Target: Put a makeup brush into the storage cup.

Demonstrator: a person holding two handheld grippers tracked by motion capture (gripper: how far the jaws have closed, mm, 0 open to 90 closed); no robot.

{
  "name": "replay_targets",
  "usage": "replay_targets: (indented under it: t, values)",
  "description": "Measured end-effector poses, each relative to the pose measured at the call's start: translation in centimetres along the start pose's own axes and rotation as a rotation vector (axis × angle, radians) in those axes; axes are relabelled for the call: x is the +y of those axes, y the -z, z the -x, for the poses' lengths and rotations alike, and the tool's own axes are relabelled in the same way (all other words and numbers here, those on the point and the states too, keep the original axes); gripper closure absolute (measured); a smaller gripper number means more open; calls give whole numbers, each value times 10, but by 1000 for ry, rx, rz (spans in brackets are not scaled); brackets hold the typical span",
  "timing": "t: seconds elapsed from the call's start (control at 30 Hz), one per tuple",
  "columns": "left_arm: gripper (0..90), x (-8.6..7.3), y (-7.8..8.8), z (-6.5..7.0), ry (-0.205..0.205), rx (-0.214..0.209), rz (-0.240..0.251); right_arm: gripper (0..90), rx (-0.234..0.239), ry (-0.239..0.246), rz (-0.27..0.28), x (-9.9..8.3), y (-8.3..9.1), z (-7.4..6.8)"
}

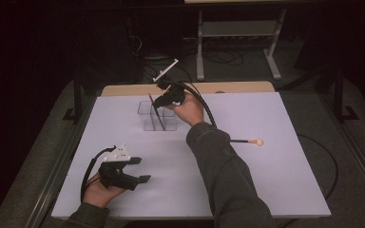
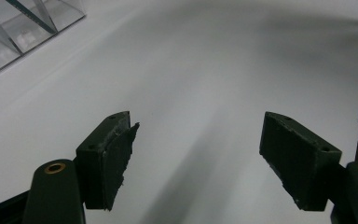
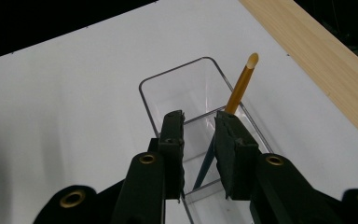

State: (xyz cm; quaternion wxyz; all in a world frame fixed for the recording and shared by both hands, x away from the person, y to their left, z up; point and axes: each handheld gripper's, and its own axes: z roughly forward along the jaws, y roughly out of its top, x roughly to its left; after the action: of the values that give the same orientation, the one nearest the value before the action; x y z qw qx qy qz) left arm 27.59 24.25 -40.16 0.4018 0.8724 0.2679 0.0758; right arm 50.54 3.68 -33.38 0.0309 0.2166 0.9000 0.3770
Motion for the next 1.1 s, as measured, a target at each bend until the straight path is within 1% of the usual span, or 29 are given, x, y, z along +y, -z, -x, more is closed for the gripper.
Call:
replay_targets:
  t: [0.03,0.1,0.17,0.27,0.3,0.33,0.37,0.4,0.47,0.5,0.53,0.57,0.6,0.63,0.67,0.7,0.73,0.77,0.9,0.93,0.97,1.03,1.07,1.1]
  values:
    - [247,0,0,0,-1,0,0,712,-2,5,0,-1,1,0]
    - [248,0,0,0,1,1,0,710,4,-3,8,-3,3,-1]
    - [248,0,1,0,-4,5,4,705,7,4,18,-5,5,-1]
    - [248,0,0,0,0,4,1,700,14,-10,24,-7,9,-2]
    - [248,0,0,0,-1,3,0,699,9,2,28,-8,10,-2]
    - [248,0,-1,1,4,1,0,699,9,-6,30,-9,11,-3]
    - [248,0,-1,0,3,1,-3,698,4,5,29,-10,13,-3]
    - [248,1,-1,0,0,1,-3,695,6,-2,28,-11,14,-4]
    - [248,1,-1,0,-1,2,-2,690,9,0,36,-14,16,-3]
    - [247,1,-1,0,-1,3,-1,685,8,-12,34,-15,17,-4]
    - [248,1,-1,0,-2,3,-1,683,9,2,39,-16,17,-3]
    - [247,1,-1,0,-5,3,-1,681,18,-13,44,-17,19,-3]
    - [247,1,-1,0,-6,4,-1,677,20,-15,47,-18,20,-4]
    - [247,1,-1,0,-7,5,-2,676,15,-4,47,-19,21,-4]
    - [247,1,-1,0,-2,3,-3,674,16,-5,49,-20,22,-4]
    - [247,1,-2,0,-1,4,-3,672,22,-23,50,-20,24,-6]
    - [247,1,-2,0,1,3,-3,670,18,-7,58,-21,25,-5]
    - [247,1,-2,0,-1,2,-4,666,16,-4,54,-22,27,-5]
    - [247,1,-2,0,0,4,-5,656,21,-6,67,-25,34,-6]
    - [247,1,-2,0,-2,4,-5,654,19,-15,69,-27,35,-6]
    - [247,1,-2,0,-1,4,-4,650,16,-10,69,-28,37,-6]
    - [245,1,-2,0,-11,5,-14,643,15,-14,71,-32,40,-5]
    - [244,1,-2,0,-11,5,-13,642,17,-27,73,-34,41,-5]
    - [243,1,-3,0,-16,7,-15,641,15,-23,73,-35,42,-4]
